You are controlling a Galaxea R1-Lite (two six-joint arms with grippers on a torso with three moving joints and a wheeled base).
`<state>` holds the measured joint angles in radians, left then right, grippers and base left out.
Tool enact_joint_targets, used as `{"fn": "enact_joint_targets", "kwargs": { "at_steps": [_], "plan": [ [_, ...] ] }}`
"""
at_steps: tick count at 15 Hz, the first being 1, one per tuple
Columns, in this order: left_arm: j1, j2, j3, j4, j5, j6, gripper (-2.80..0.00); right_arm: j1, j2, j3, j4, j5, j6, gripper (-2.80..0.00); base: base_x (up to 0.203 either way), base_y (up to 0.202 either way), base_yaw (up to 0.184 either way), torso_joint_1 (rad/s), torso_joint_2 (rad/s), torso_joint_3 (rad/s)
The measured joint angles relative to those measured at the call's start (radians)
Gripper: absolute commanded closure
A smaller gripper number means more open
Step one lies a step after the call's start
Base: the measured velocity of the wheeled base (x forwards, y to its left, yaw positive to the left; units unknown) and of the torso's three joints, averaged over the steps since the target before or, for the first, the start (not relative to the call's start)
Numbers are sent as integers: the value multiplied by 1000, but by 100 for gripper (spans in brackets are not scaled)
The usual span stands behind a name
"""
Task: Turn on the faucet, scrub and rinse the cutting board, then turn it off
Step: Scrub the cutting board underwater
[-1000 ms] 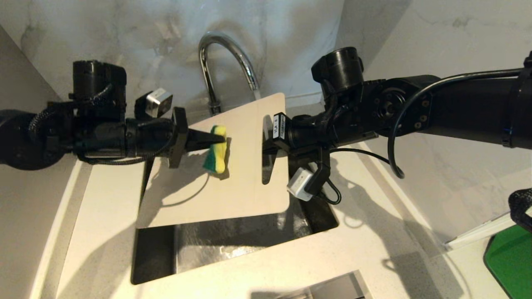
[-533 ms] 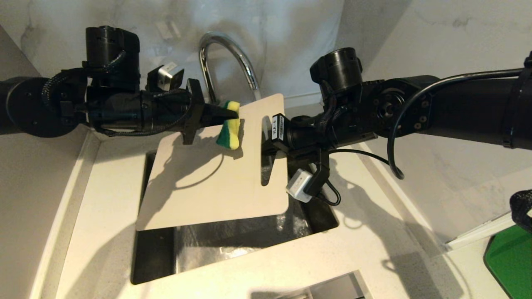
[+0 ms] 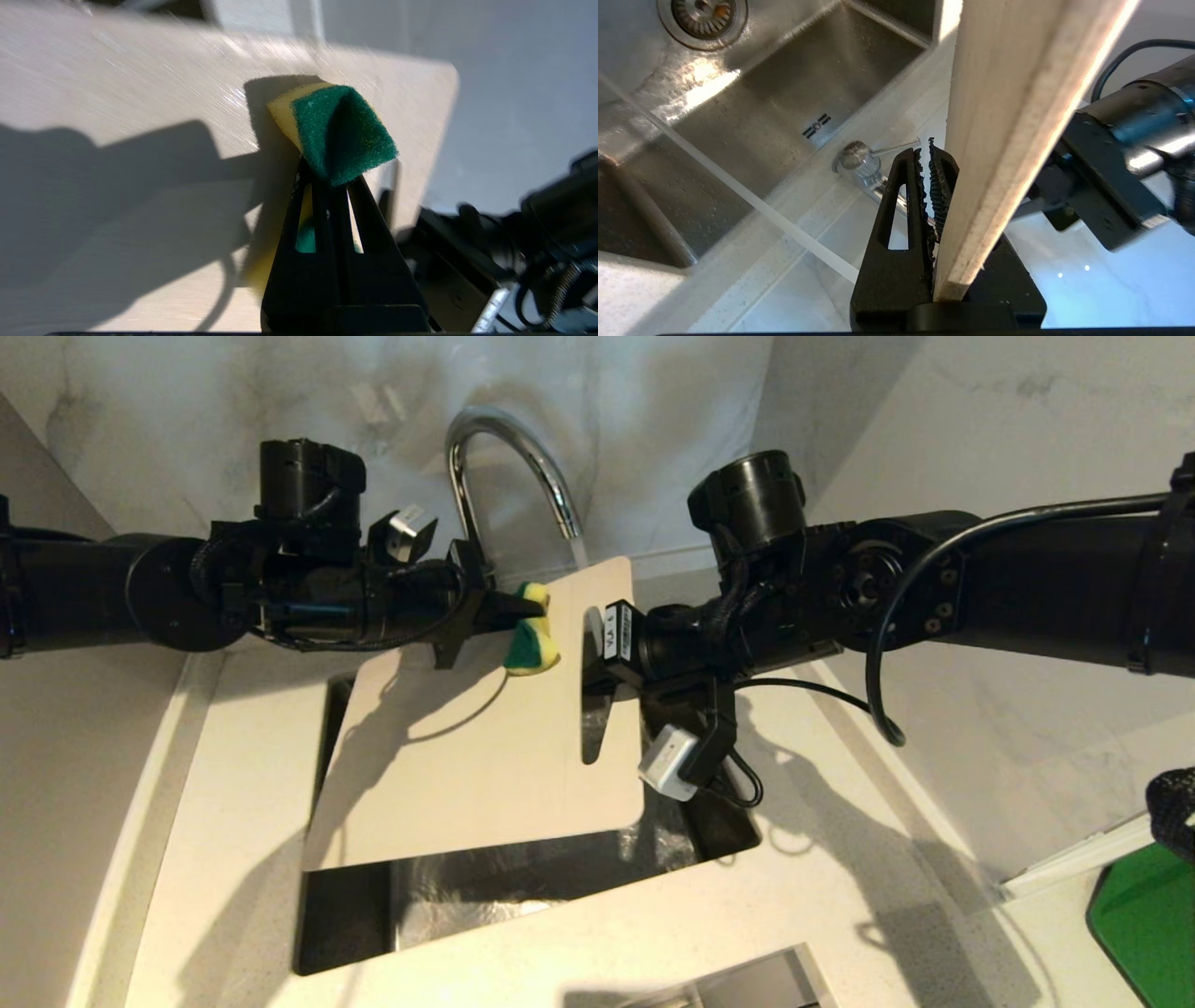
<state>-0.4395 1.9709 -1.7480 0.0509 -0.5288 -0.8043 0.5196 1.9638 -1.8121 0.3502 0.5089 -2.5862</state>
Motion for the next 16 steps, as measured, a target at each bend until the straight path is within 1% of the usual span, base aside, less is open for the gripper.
{"fn": "enact_joint_targets", "kwargs": {
  "at_steps": [3, 7, 8, 10, 11, 13, 16],
  "plan": [
    [34, 3, 32, -2, -2, 12, 0, 0, -3, 4, 1, 1, 0, 0, 0, 0, 0, 0, 0, 0],
    [104, 4, 106, -7, -7, 85, 0, 0, -4, 4, 0, 1, 0, 0, 0, 0, 0, 0, 0, 0],
    [126, 5, 126, -9, -10, 95, 0, 0, -5, 4, -1, 1, 0, 0, 0, 0, 0, 0, 0, 0],
    [168, 8, 177, -13, -24, 116, 0, 0, -6, 4, -1, 4, 0, 0, 0, 0, 0, 0, 0, 0],
    [192, 10, 208, -19, -38, 137, 0, 0, -6, 4, -1, 4, -1, 0, 0, 0, 0, 0, 0, 0],
    [241, 19, 262, -49, -59, 167, 0, 0, -7, 2, -4, 4, -1, 0, 0, 0, 0, 0, 0, 0],
    [311, 52, 313, -111, -68, 172, 0, 0, -8, 0, -6, 4, -1, 0, 0, 0, 0, 0, 0, 0]
  ]
}}
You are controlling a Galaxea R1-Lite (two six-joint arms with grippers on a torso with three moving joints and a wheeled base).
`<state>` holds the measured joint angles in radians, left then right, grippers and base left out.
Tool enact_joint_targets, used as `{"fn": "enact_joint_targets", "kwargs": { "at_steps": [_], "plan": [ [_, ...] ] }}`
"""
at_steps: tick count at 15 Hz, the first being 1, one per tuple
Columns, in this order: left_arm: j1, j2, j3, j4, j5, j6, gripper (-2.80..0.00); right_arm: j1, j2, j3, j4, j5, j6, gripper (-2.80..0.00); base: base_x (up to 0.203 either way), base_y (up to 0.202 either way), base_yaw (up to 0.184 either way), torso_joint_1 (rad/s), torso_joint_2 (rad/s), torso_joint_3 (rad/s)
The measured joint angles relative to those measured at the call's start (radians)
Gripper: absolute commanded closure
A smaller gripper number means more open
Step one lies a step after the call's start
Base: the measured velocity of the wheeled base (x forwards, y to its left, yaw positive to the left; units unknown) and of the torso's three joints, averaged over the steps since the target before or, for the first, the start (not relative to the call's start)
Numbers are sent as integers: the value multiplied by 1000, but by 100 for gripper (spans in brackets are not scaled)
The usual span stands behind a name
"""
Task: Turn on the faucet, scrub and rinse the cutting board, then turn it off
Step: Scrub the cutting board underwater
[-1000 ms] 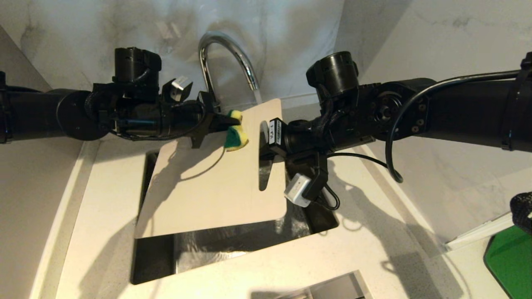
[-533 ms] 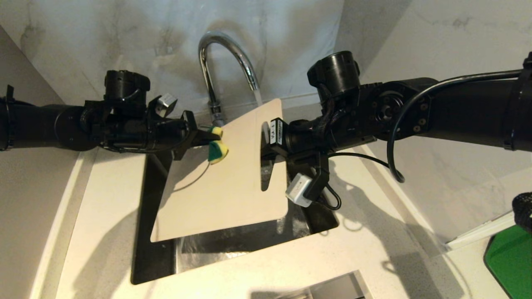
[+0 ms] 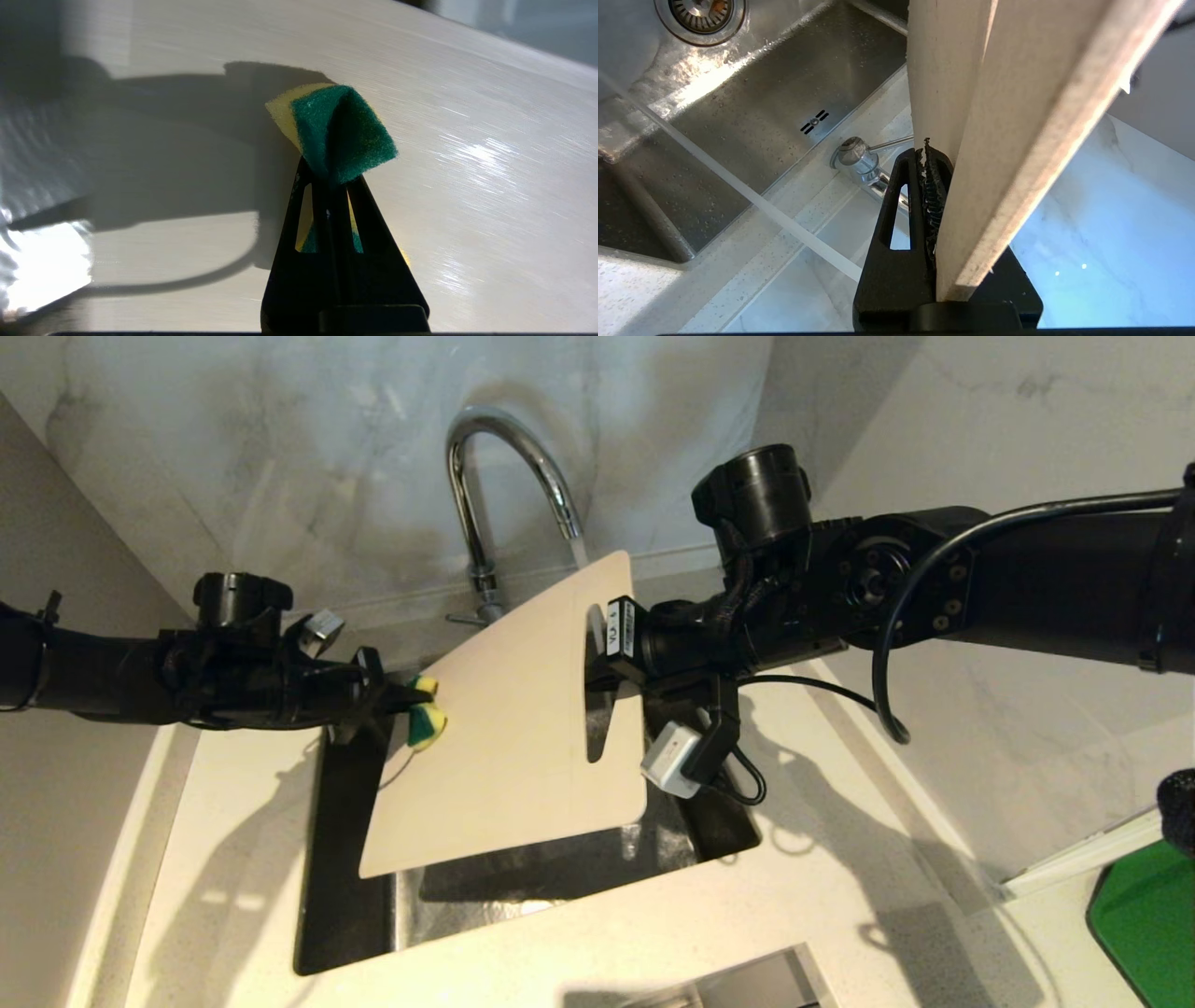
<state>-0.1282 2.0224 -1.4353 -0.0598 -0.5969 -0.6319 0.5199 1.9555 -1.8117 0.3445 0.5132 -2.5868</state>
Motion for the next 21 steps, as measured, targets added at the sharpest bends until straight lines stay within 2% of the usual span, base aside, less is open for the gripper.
{"fn": "enact_joint_targets", "kwargs": {
  "at_steps": [7, 11, 15, 21],
  "plan": [
    [116, 56, 32, -19, -44, 39, 0, -1, -1, 0, 0, 2, 1, 0, 0, 0, 0, 0, 0, 0],
    [149, 56, 77, -20, -78, 51, 0, -2, 0, -2, 1, 1, 1, 0, 0, 0, 0, 0, 0, 0],
    [152, 28, 198, -26, -78, 145, 0, -3, 0, -6, 3, 0, 1, 0, 0, 0, 0, 0, 0, 0],
    [127, -47, 443, -184, -77, 166, 0, -4, -1, 12, -57, -1, 32, 0, 0, 0, 0, 0, 0, 0]
  ]
}}
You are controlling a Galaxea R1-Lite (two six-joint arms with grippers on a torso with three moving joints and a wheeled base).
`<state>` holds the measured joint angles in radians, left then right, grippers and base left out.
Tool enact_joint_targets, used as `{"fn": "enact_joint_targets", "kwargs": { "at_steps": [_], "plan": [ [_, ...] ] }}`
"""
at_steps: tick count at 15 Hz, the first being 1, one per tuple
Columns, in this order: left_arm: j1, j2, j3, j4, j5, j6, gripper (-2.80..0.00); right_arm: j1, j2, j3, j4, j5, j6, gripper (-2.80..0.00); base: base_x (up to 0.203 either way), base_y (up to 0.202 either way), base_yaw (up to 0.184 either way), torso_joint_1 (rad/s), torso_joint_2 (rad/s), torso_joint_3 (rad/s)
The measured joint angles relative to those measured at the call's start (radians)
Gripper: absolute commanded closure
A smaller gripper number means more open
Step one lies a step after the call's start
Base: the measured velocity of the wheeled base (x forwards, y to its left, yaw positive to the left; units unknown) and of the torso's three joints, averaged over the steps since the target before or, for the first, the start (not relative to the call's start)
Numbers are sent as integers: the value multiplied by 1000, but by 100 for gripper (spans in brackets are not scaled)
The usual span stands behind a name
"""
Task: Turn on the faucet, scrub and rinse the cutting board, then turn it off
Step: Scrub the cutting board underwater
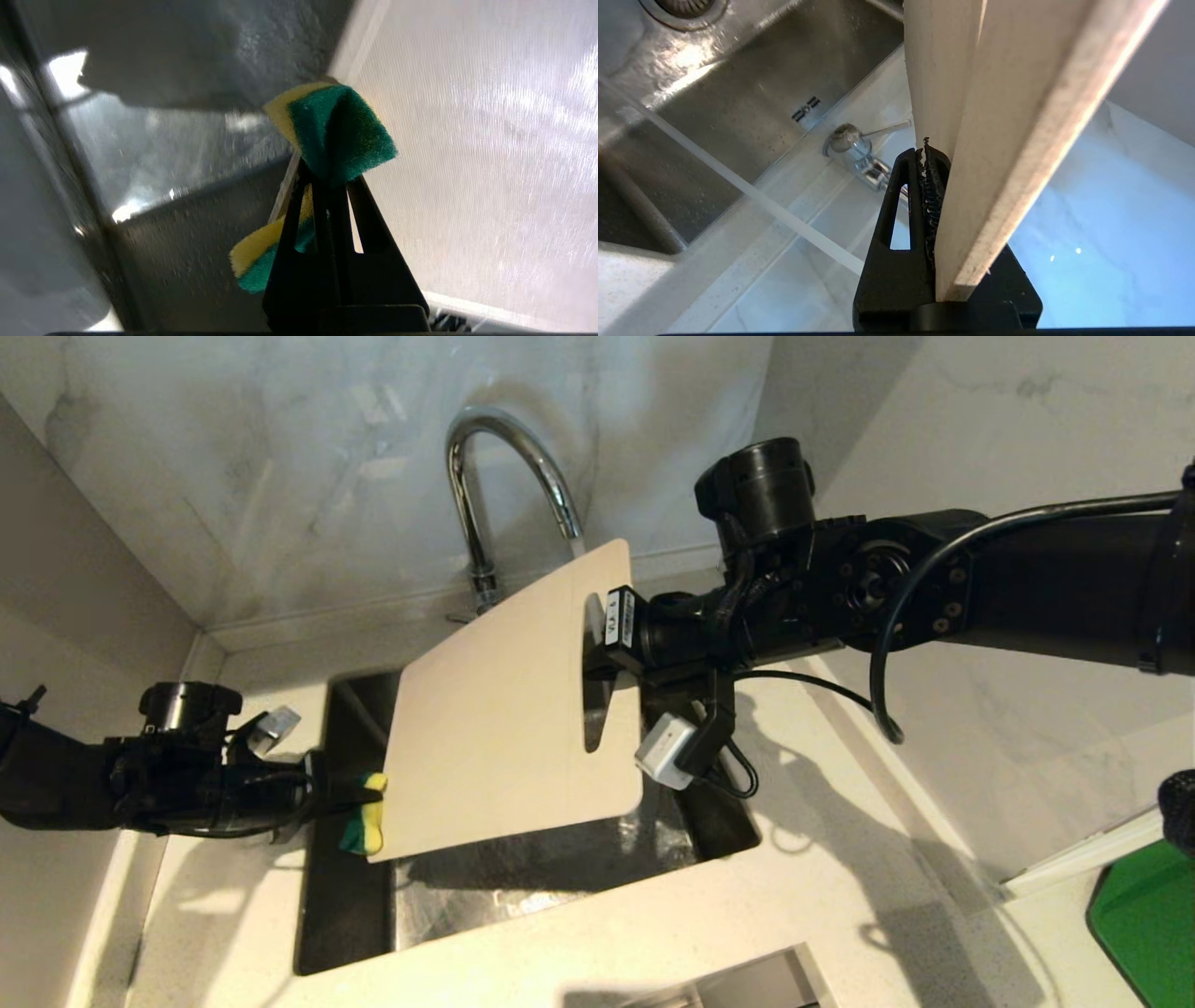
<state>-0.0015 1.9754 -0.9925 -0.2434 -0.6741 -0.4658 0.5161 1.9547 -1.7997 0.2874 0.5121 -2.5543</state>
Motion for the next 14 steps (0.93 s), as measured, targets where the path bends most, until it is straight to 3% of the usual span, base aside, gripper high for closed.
{"fn": "enact_joint_targets", "kwargs": {
  "at_steps": [5, 10, 14],
  "plan": [
    [-23, -53, 100, -63, -1, -5, 0, 0, -13, 29, -6, 0, 0, 0, 0, 0, 0, 0, 0, 0],
    [-20, -133, -20, -52, 1, -83, 0, 1, -41, 112, -65, 1, 1, 0, 0, 0, 0, 0, 0, 0],
    [-2, -231, -81, -5, 6, -88, 0, 1, -73, 161, -65, -2, 0, 0, 0, 0, 0, 0, 0, 0]
  ]
}}
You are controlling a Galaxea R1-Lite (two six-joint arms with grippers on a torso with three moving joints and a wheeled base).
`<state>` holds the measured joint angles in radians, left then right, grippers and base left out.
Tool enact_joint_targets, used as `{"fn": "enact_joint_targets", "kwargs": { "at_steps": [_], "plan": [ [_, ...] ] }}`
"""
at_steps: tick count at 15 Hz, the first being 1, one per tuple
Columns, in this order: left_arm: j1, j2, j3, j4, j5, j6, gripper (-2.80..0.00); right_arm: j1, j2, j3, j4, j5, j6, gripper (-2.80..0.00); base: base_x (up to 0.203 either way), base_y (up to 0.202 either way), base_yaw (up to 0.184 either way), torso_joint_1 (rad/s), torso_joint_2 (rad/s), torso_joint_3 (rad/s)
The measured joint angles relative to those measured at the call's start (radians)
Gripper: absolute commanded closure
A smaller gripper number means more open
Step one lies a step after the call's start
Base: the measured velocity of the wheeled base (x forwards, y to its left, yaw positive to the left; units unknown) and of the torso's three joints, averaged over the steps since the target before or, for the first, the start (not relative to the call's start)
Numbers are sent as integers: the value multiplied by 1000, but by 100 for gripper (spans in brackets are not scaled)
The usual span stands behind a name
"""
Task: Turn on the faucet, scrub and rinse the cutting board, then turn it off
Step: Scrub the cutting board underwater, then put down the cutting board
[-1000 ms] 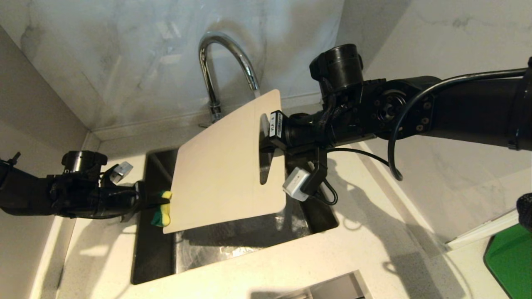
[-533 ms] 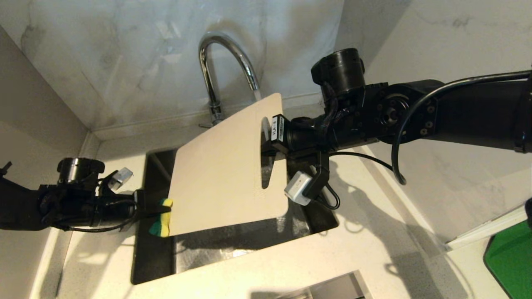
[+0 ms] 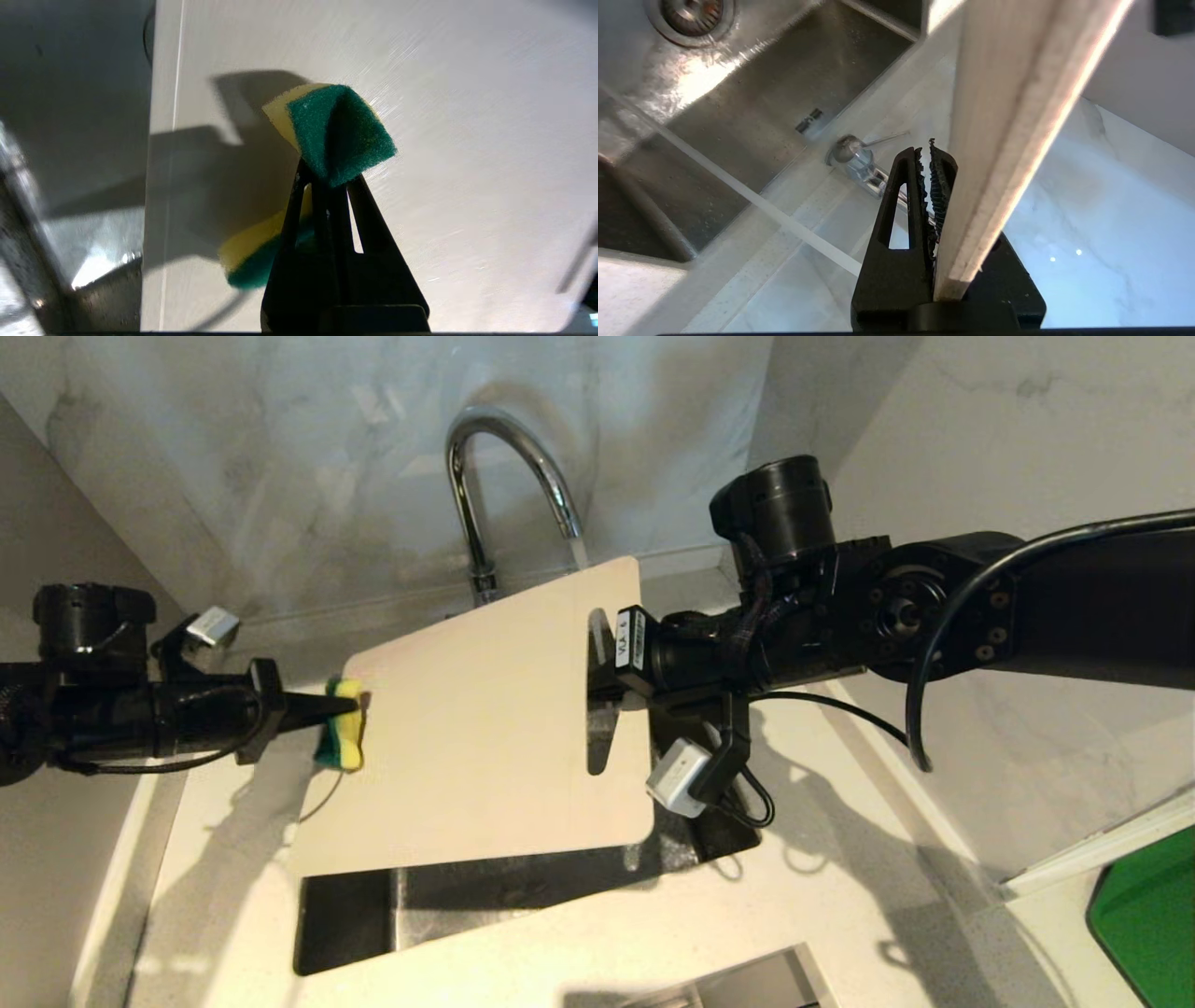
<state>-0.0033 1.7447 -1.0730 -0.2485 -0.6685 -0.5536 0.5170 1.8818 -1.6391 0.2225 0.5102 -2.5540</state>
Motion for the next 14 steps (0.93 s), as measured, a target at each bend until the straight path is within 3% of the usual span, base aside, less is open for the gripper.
{"fn": "enact_joint_targets", "kwargs": {
  "at_steps": [8, 14],
  "plan": [
    [21, -125, -100, 104, -7, -29, 0, -3, -110, 184, -82, 0, 7, 0, 0, 0, 0, 0, 0, 0],
    [23, -151, -106, 141, -7, -63, 0, -7, -241, 470, -287, 2, 119, 0, 0, 0, 0, 0, 0, 0]
  ]
}}
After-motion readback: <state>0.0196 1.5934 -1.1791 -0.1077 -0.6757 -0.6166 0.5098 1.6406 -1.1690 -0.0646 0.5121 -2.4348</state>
